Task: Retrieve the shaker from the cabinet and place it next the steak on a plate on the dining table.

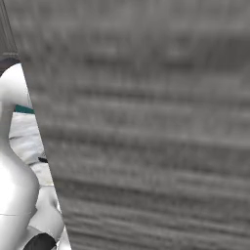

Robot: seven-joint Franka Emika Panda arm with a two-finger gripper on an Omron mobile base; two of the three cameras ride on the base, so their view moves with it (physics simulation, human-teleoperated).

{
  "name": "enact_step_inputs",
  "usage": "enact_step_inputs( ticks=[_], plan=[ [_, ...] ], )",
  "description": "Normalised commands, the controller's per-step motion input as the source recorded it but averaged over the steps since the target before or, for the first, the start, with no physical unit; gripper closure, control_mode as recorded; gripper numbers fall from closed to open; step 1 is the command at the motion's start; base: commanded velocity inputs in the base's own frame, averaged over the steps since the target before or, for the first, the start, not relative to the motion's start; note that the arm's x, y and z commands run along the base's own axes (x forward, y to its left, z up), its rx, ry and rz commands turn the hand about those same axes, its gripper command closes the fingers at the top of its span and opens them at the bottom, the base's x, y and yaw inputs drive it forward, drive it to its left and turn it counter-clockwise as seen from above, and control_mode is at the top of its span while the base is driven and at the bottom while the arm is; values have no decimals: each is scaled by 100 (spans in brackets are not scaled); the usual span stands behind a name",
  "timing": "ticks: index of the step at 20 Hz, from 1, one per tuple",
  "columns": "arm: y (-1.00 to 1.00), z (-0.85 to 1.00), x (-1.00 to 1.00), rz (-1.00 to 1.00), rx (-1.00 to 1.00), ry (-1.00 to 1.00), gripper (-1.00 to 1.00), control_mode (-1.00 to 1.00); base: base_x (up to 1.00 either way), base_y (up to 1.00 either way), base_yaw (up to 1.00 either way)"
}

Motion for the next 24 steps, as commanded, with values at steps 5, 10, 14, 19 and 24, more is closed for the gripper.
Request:
enact_step_inputs(
  ticks=[5, 10, 14, 19, 24],
  plan=[
    [-4, 0, 34, 1, 0, 1, -100, -100, 0, 0, 0],
    [0, 0, 44, 2, 0, 0, -100, -100, 0, 0, 0],
    [-20, 0, 44, 2, 0, 0, -100, -100, 0, 0, 0],
    [-19, 0, 42, 0, 0, 0, -100, -100, 0, 0, 0],
    [0, 0, 46, 0, 0, -1, -100, -100, 0, 0, 0]
  ],
)
